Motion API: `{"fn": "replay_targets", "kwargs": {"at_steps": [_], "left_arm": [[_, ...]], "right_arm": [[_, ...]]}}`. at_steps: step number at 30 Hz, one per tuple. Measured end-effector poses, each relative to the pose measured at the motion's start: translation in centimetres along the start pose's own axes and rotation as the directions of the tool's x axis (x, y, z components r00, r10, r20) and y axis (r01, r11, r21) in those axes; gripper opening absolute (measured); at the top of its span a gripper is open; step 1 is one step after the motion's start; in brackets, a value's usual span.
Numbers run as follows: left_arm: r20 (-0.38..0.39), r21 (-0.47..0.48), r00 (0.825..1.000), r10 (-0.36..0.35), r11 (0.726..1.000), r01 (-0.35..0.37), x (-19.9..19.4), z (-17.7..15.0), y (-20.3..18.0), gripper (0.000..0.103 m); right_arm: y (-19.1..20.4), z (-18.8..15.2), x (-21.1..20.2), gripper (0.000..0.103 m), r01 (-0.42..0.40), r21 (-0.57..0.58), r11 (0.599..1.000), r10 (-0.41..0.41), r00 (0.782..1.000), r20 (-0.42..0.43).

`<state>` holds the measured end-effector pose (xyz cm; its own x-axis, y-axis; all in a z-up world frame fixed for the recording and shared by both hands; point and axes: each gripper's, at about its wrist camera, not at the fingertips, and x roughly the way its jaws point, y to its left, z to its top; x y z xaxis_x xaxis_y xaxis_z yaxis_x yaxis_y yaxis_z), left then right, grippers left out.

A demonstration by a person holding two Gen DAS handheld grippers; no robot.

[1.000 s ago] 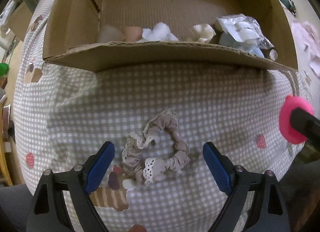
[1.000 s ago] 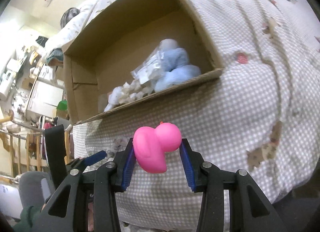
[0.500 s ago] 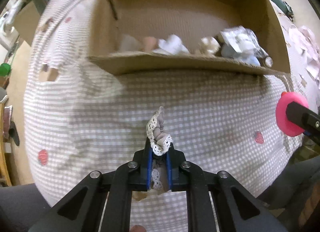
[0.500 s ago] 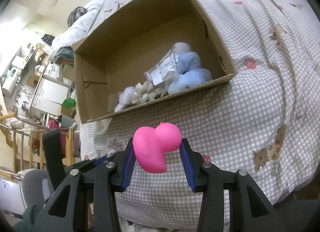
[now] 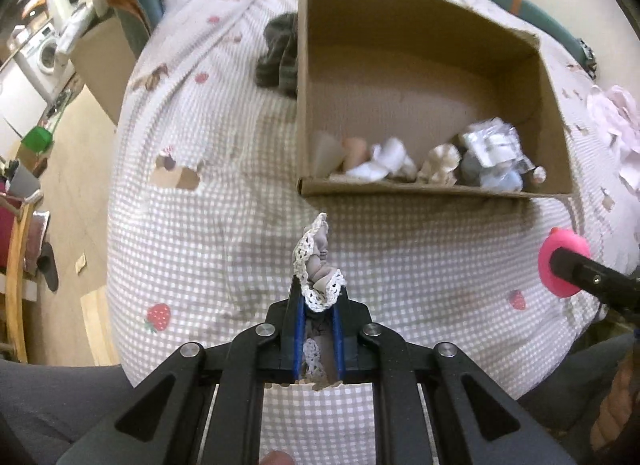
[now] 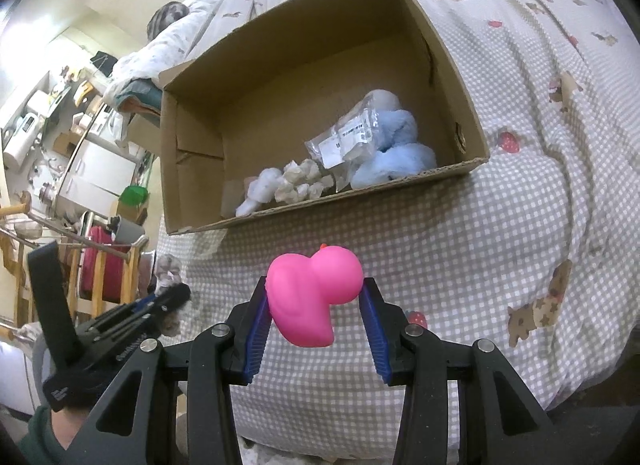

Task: Organize soft objects
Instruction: 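Carry the duck and scrunchie over the box with both tools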

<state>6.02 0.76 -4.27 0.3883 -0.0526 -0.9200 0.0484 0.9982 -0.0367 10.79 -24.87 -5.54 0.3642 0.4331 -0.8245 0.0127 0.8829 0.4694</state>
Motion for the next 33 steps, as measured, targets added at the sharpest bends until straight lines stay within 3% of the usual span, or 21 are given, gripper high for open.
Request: {"fn": "replay_targets", "kwargs": {"at_steps": [12, 17, 33], "left_arm": [[0.146, 0.029, 0.988, -0.057, 0.998, 0.053, -6.7, 2.8, -2.1, 0.011], [0.192, 0.048, 0.981, -0.040, 0.998, 0.031, -8.0, 5.2, -2.2, 0.011], [0.244, 0.097, 0.968, -0.059, 0.995, 0.036, -7.1, 11.3, -3.5, 0.011]], "right_arm": [[1.6, 0.3, -4.6, 0.045, -0.049, -0.041, 0.998, 0.052, 0.995, 0.085], [2.4, 1.9, -5.8, 0.045, -0.055, -0.056, 0.997, 0.061, 0.992, 0.112], [3.7, 7.9, -5.8, 0.045, -0.026, -0.136, 0.990, 0.049, 0.985, 0.167]]}}
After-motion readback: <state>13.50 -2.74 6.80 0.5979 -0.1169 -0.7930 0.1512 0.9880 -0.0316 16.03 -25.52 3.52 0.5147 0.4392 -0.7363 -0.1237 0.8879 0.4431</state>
